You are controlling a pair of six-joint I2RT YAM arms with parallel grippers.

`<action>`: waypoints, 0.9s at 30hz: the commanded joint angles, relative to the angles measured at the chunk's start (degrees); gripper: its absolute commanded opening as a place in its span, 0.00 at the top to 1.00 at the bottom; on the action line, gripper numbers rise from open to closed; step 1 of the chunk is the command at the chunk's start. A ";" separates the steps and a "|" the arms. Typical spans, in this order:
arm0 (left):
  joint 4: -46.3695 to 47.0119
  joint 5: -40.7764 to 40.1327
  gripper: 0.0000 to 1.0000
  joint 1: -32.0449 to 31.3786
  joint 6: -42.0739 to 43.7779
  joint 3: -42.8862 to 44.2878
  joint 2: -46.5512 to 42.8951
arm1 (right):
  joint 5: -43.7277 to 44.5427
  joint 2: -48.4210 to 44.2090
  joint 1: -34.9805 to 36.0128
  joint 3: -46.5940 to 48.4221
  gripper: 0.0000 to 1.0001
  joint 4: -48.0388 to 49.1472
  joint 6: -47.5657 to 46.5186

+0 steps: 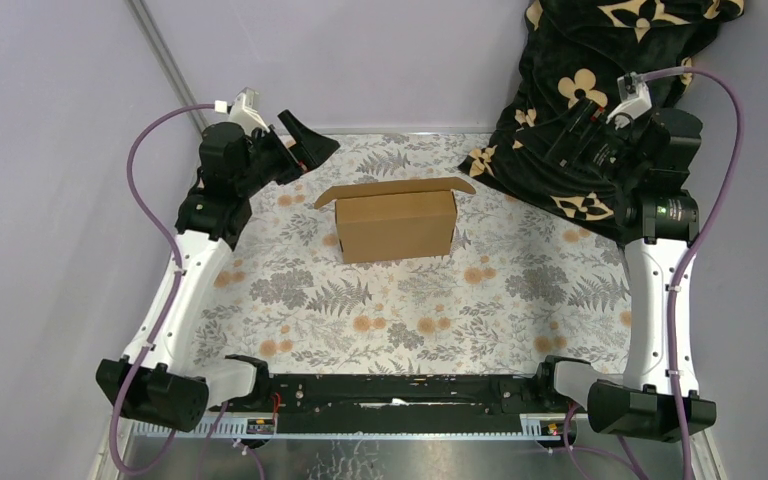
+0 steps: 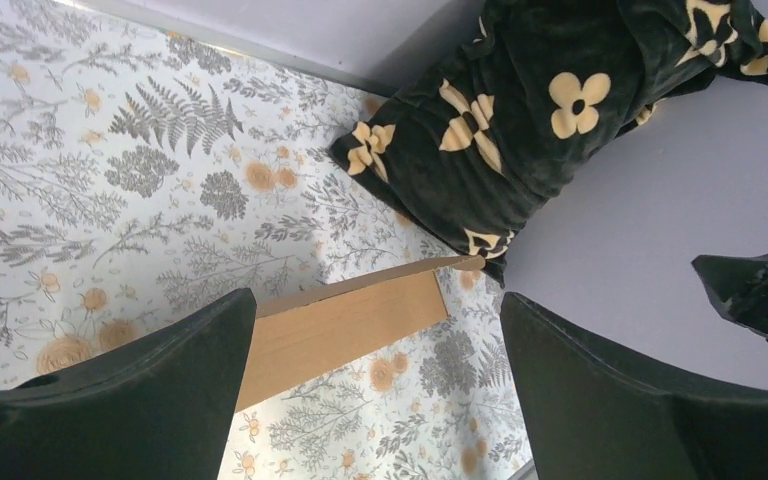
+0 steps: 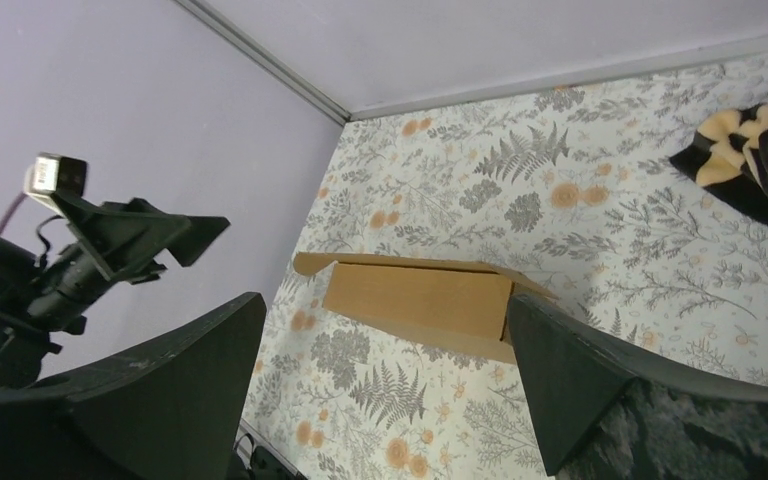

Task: Fold the paper box

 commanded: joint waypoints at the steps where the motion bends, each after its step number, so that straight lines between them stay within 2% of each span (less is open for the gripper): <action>1: -2.85 -4.23 0.01 -1.13 5.73 3.07 -1.03 | -1.38 -0.64 0.39 -1.97 0.01 3.12 -2.56; 4: -4.08 -6.54 0.01 -2.40 7.80 2.62 -3.20 | -0.28 0.20 0.96 -2.41 0.00 3.16 -5.14; 10: -9.88 -13.13 0.01 -9.21 13.87 6.45 -2.92 | 12.53 3.18 10.59 -1.65 0.00 -1.80 -16.27; 13: -12.49 -17.52 0.01 -12.71 16.65 8.19 -2.04 | 18.03 5.98 13.08 -2.30 0.01 -3.49 -20.45; 16: -15.65 -23.78 0.01 -15.47 19.92 10.59 -0.37 | 20.48 8.38 13.83 -2.77 0.07 -2.94 -22.39; 18: -16.45 -28.89 0.01 -16.54 20.75 11.26 -0.19 | 21.54 10.16 14.48 -1.20 0.07 -3.07 -22.40; 22: -11.71 -34.56 0.01 -16.63 21.01 8.95 -1.84 | 25.43 11.93 14.55 -1.50 0.08 -0.57 -19.81; 25: -10.57 -33.50 0.01 -16.36 20.58 9.09 -0.03 | 24.42 12.70 14.71 -4.40 0.09 4.02 -18.23; 27: -8.68 -27.62 0.02 -13.95 18.22 8.74 1.35 | 23.31 14.31 14.98 -4.12 0.10 4.27 -18.57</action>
